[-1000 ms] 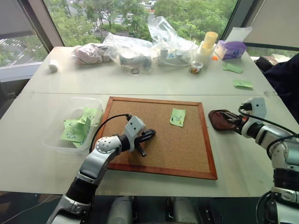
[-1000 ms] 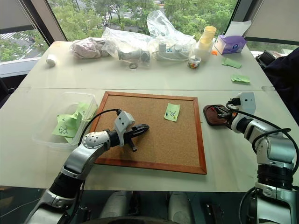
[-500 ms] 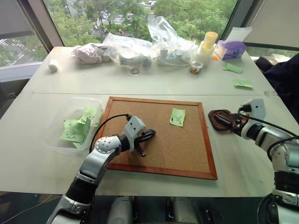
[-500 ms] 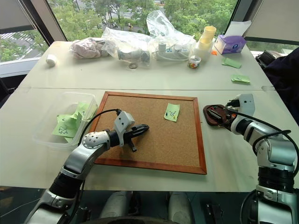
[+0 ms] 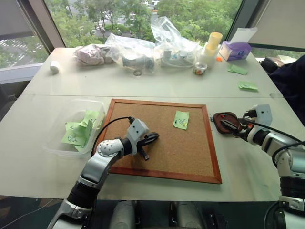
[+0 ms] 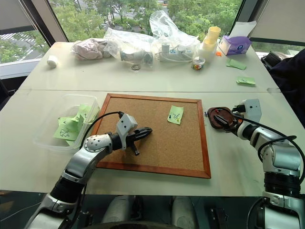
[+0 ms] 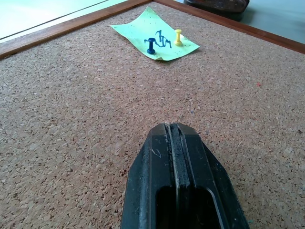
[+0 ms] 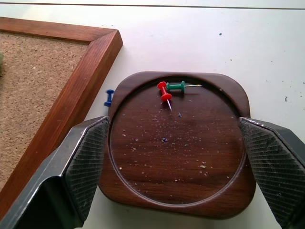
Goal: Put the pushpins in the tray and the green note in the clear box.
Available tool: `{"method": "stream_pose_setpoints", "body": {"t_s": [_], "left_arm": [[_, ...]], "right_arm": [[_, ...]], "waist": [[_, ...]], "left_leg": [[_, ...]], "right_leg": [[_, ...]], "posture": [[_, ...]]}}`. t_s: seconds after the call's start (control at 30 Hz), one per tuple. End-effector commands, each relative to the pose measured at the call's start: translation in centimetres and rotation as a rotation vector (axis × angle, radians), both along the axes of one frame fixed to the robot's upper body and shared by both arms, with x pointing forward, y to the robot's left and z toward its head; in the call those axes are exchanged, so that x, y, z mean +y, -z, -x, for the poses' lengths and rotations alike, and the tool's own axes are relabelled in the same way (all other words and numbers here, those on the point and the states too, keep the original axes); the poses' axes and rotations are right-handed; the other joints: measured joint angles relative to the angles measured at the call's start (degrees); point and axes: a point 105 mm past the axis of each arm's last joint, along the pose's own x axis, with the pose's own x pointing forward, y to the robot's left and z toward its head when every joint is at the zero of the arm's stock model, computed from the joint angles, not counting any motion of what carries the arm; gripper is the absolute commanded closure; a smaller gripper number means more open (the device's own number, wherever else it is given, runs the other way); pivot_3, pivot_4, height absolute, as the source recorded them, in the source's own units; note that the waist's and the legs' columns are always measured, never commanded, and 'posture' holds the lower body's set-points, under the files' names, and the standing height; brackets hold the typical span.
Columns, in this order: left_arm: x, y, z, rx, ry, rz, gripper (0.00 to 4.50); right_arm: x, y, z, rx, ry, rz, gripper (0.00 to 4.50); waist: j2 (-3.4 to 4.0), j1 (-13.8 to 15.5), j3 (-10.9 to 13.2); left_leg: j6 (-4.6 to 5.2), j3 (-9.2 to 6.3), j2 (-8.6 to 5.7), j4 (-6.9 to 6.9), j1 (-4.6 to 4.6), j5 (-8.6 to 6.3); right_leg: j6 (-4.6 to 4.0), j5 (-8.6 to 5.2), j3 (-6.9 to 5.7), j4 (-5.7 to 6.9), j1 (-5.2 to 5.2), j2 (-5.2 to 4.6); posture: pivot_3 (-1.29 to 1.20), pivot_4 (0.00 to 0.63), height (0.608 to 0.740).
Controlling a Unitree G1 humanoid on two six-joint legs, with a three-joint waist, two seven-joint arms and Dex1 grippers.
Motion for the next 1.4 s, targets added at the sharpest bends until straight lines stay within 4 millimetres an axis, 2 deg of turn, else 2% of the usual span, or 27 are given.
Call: {"method": "stream_pose_setpoints", "body": {"t_s": [0.03,0.2,0.33,0.4,0.5,0.63,0.73,0.9,1.3,1.33,1.4], "left_arm": [[-0.2,1.2,0.7,0.043,0.022,-0.022,4.50],[-0.2,1.2,0.7,0.042,0.022,-0.022,4.50],[-0.3,1.2,0.7,0.041,0.022,-0.019,4.50],[-0.3,1.1,0.6,0.041,0.021,-0.018,4.50],[-0.4,1.1,0.6,0.040,0.020,-0.018,4.50],[-0.2,1.1,0.7,0.039,0.007,-0.018,4.50],[0.0,1.1,0.7,0.039,0.001,-0.019,4.50],[0.0,1.1,0.7,0.039,-0.006,-0.018,4.50],[0.2,1.0,1.0,0.040,-0.022,-0.019,4.50],[0.2,1.1,1.0,0.040,-0.022,-0.019,4.50],[0.2,1.1,1.0,0.040,-0.023,-0.020,4.50]], "right_arm": [[0.6,-2.1,0.0,-0.069,-0.055,0.012,0.09],[5.0,-3.2,0.8,-0.091,-0.235,-0.033,0.09],[9.8,-3.0,1.3,-0.093,-0.376,-0.023,0.09],[11.3,-2.8,1.3,-0.097,-0.416,-0.008,0.09],[12.9,-2.0,1.0,-0.108,-0.464,0.044,0.09],[13.8,-1.0,0.2,-0.116,-0.478,0.075,0.09],[14.1,-0.6,-0.3,-0.121,-0.485,0.076,0.90],[14.6,-0.3,-1.0,-0.123,-0.501,0.098,3.27],[14.6,1.6,-0.5,-0.064,-0.533,0.106,3.27],[14.5,1.6,-0.5,-0.065,-0.532,0.107,3.83],[14.4,1.5,-0.6,-0.067,-0.525,0.105,4.45]], "waist": [[0.00,0.0,0.0],[0.01,0.0,0.0],[0.01,0.0,0.0],[0.01,0.0,0.0],[0.00,0.1,0.0],[0.00,0.0,0.0],[0.01,0.0,0.0],[0.01,-0.1,0.0],[0.00,-0.1,0.0],[0.00,-0.1,0.0],[0.00,-0.1,0.0]], "left_leg": [[0.00,0.00,0.00,0.00,0.00,0.00],[0.00,-0.02,0.03,0.00,0.00,0.00],[0.01,-0.05,0.05,0.00,0.00,-0.01],[0.01,-0.06,0.05,0.00,0.00,-0.01],[0.04,-0.07,0.04,0.00,-0.03,-0.02],[0.06,-0.06,0.02,0.00,-0.03,-0.03],[0.06,-0.04,0.00,0.00,-0.02,-0.03],[0.05,-0.03,0.00,0.00,-0.02,-0.03],[0.05,-0.01,0.02,0.00,-0.01,-0.03],[0.05,-0.01,0.02,0.00,-0.01,-0.03],[0.05,-0.02,0.02,0.00,-0.01,-0.03]], "right_leg": [[0.00,0.00,0.00,0.00,0.00,0.00],[0.00,0.00,0.00,0.00,-0.01,0.00],[0.00,0.00,0.00,0.00,0.00,0.00],[0.00,0.00,0.00,0.00,0.00,0.00],[0.00,0.00,0.00,-0.01,-0.01,-0.02],[0.00,0.00,0.00,-0.01,-0.01,-0.04],[0.00,0.00,0.00,-0.01,-0.01,-0.02],[0.00,0.00,0.00,-0.01,-0.01,-0.02],[0.00,0.00,0.00,-0.01,-0.01,0.00],[0.00,0.00,0.00,-0.01,-0.01,0.00],[0.00,0.00,0.00,-0.01,-0.01,0.00]], "posture": [[0.00,0.150,0.740],[0.00,0.150,0.740],[0.00,0.150,0.740],[0.00,0.150,0.740],[0.00,0.150,0.740],[0.00,0.150,0.740],[0.00,0.150,0.740],[0.00,0.150,0.740],[0.00,0.150,0.740],[0.00,0.150,0.740],[0.00,0.150,0.740]]}}
